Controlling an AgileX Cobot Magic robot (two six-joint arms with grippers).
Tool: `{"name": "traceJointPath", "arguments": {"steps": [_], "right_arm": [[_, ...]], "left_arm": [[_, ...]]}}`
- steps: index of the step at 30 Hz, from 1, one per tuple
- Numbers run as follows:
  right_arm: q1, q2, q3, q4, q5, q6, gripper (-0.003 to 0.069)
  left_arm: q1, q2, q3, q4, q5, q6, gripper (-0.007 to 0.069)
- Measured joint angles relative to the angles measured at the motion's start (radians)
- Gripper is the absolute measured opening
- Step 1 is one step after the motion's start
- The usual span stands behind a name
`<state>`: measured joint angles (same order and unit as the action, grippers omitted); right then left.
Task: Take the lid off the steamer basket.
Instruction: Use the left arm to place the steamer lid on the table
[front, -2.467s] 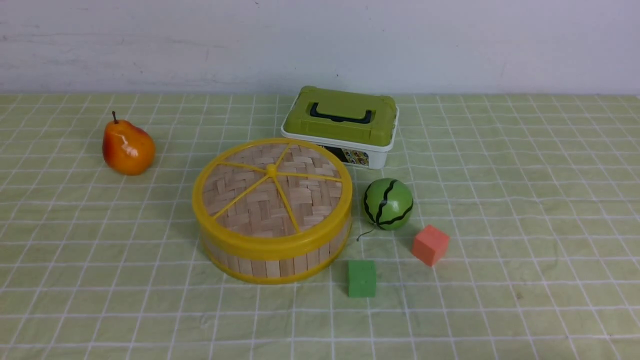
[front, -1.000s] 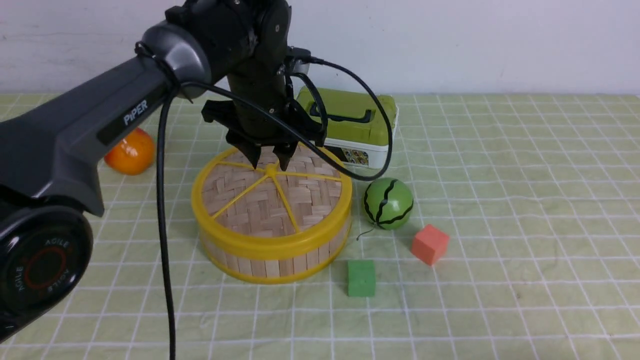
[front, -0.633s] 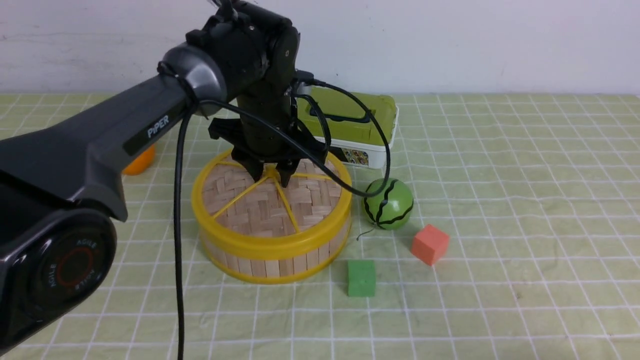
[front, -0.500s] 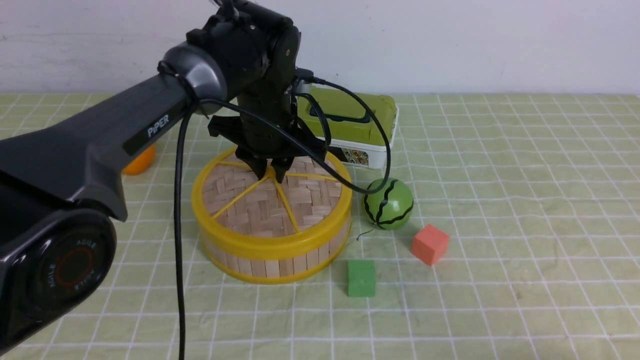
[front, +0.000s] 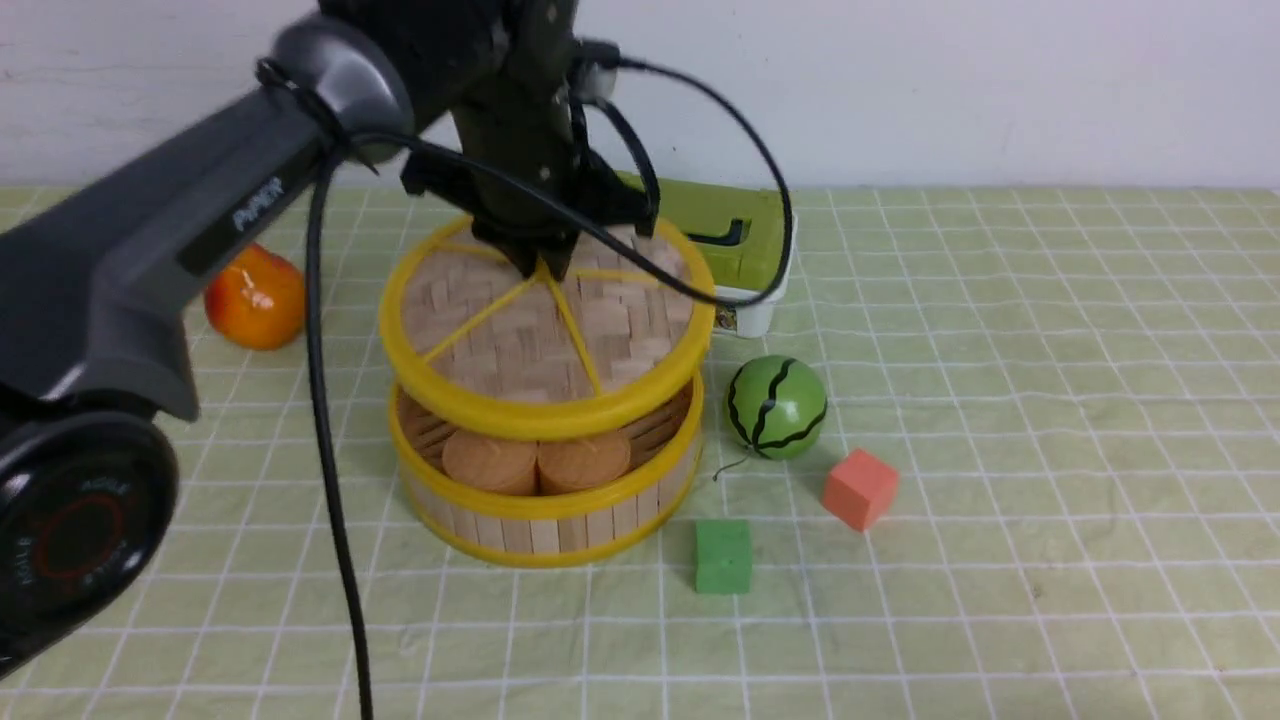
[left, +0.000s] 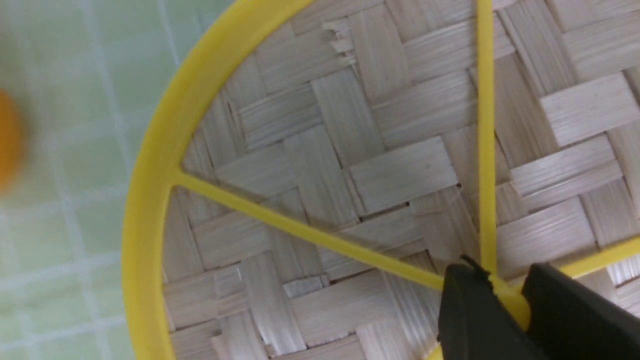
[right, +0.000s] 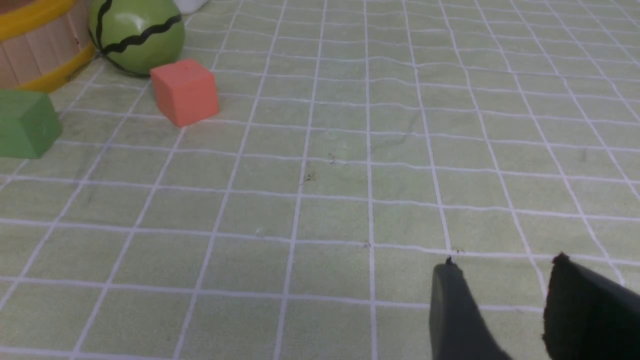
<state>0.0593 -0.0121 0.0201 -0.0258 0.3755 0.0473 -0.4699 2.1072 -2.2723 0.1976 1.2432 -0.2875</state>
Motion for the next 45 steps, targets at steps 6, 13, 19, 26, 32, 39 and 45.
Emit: {"name": "traceJointPath", "arguments": {"steps": [6,13,19,26,32,39,45], "right_arm": [[0.000,0.000,0.000,0.000,0.000,0.000,0.0242],[0.000,0.000,0.000,0.000,0.000,0.000,0.0243],[0.000,0.000,0.000,0.000,0.000,0.000,0.0243],[0.000,0.000,0.000,0.000,0.000,0.000,0.0241],[0.000,0.000,0.000,0.000,0.000,0.000,0.0241],[0.000,0.000,0.000,0.000,0.000,0.000,0.0241],[0.000,0.000,0.000,0.000,0.000,0.000,0.0241]], "left_arm": [[0.000,-0.251,-0.033,0.159,0.000,-0.004,0.0113],[0.001,-0.478,0.171,0.325,0.000,-0.084,0.0113],[0.109,-0.639,0.610,0.343,-0.039,-0.219,0.0113],[0.368,-0.629,1.028,0.283,-0.379,-0.355,0.0113],[0.418,-0.473,1.098,0.242,-0.579,-0.386,0.0113],[0.418,-0.321,1.098,0.235,-0.679,-0.387,0.0122],[0.419,-0.314,1.098,0.175,-0.737,-0.387,0.0285]]}}
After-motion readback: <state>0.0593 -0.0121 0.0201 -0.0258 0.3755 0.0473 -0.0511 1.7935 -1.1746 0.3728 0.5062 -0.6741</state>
